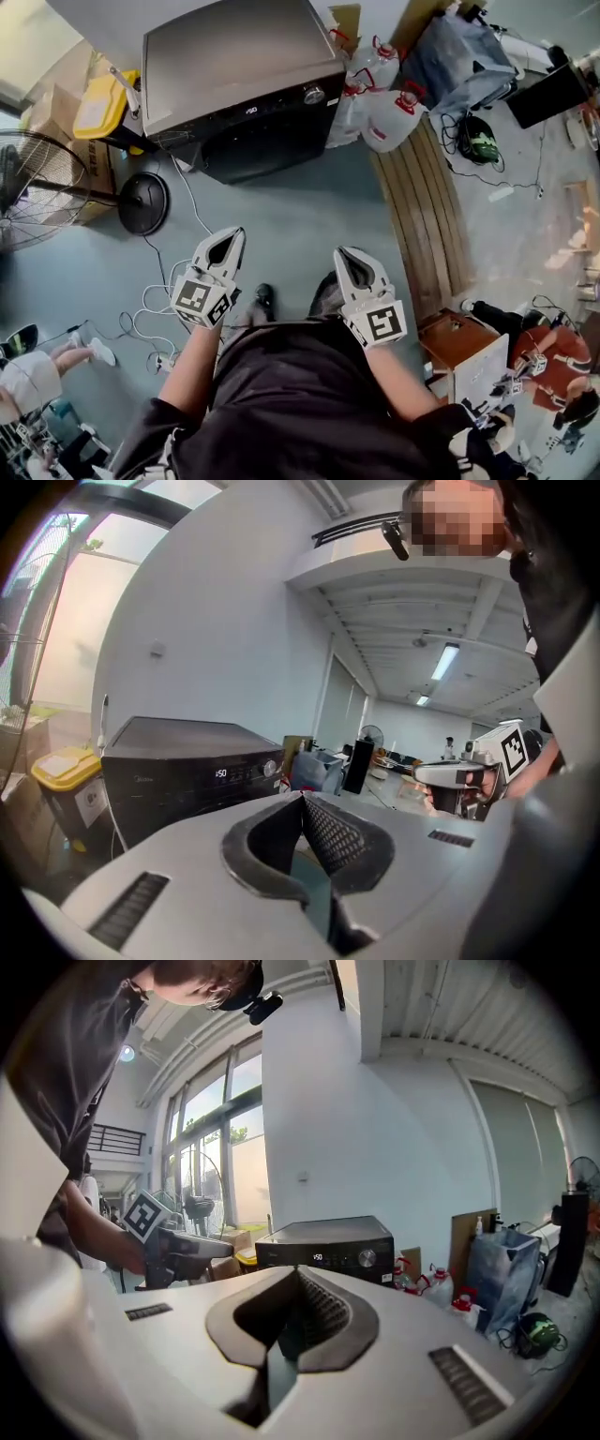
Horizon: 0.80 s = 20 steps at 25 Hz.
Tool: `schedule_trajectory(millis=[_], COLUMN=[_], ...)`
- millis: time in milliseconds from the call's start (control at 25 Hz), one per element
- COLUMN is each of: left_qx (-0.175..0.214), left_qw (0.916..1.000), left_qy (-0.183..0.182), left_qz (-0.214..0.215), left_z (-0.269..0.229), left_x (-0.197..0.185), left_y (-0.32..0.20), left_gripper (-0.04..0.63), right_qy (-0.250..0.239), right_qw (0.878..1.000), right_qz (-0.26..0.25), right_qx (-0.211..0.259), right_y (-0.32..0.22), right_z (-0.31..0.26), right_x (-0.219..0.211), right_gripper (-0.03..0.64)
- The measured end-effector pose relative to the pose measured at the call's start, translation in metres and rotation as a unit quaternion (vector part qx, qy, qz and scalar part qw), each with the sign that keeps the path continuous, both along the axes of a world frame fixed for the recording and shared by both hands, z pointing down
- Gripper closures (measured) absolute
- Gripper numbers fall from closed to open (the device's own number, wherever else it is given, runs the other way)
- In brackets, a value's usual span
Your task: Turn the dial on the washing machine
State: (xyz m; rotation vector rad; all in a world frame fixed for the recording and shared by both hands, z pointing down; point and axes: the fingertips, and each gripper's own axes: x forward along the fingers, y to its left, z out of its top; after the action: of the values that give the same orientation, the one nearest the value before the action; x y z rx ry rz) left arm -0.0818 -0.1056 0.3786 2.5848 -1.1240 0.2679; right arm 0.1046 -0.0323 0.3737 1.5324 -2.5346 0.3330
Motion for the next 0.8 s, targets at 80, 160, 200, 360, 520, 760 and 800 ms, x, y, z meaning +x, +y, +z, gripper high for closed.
schedule_trajectory(millis=[80,160,200,360,520,760,800], left_qx=[0.004,0.013,0.016,0.025,0.028,0.019,0.020], left_qw=[0.9995,0.9982,0.9975,0.9950,0.9921,0.9931,0.9937], left_qy=[-0.005,-0.010,-0.013,-0.022,-0.029,-0.005,-0.005], left_qz=[-0.031,-0.057,-0.068,-0.094,-0.119,-0.115,-0.110], left_z=[-0.004,-0.007,-0.007,-0.001,0.028,0.098,0.110], left_x=[0.027,0.055,0.068,0.094,0.095,0.087,0.086], left_y=[-0.011,-0.025,-0.032,-0.054,-0.079,-0.130,-0.139], left_gripper=[0.580,0.580,0.580,0.580,0.578,0.578,0.580], right_qy=[-0.011,-0.019,-0.023,-0.027,-0.023,0.001,0.000], right_qw=[1.000,0.999,0.999,0.996,0.993,0.991,0.992], right_qz=[-0.013,-0.029,-0.040,-0.087,-0.113,-0.134,-0.128], right_qx=[-0.020,-0.021,-0.021,-0.024,-0.013,0.021,0.022], right_y=[-0.018,-0.040,-0.051,-0.087,-0.132,-0.204,-0.216], right_z=[0.005,0.009,0.011,0.022,0.048,0.116,0.127], right_x=[0.032,0.063,0.076,0.099,0.096,0.067,0.062], right_gripper=[0.594,0.595,0.594,0.593,0.591,0.487,0.477])
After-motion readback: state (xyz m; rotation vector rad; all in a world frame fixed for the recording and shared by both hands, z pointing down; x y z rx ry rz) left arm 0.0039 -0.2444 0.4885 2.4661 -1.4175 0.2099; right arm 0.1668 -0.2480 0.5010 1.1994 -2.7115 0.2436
